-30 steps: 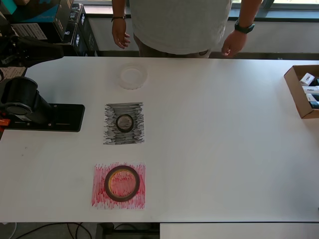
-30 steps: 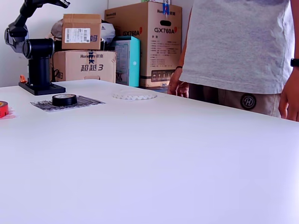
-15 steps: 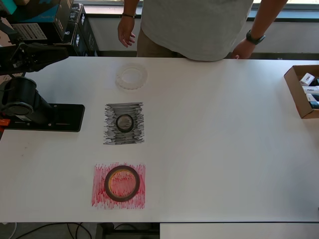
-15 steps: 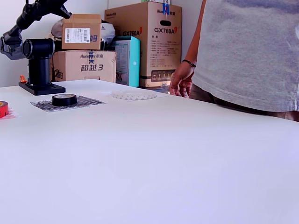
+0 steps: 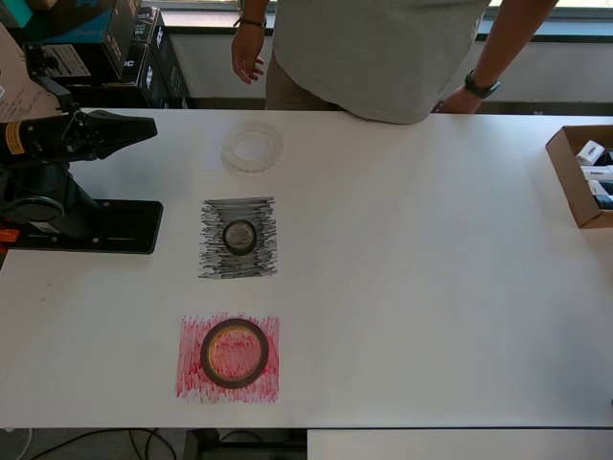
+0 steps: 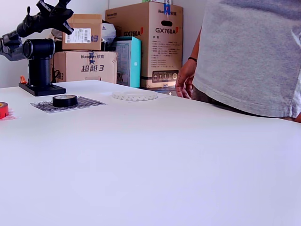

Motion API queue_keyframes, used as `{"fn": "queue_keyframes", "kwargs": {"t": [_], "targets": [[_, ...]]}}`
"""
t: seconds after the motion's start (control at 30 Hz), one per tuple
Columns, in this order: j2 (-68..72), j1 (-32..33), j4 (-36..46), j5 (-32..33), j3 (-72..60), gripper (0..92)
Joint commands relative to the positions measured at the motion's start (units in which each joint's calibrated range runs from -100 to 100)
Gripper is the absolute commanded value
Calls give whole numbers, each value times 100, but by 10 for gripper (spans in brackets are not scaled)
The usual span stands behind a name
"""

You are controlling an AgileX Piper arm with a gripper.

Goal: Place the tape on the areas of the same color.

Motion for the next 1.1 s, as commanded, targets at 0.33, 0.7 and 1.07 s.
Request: {"fn": "queue_keyframes", "kwargs": {"t": [0.33,0.7,1.07], "targets": [[34,-26,-44,-119,214,0],[43,-42,1339,-103,214,1],[53,-42,1339,-103,214,1]]}}
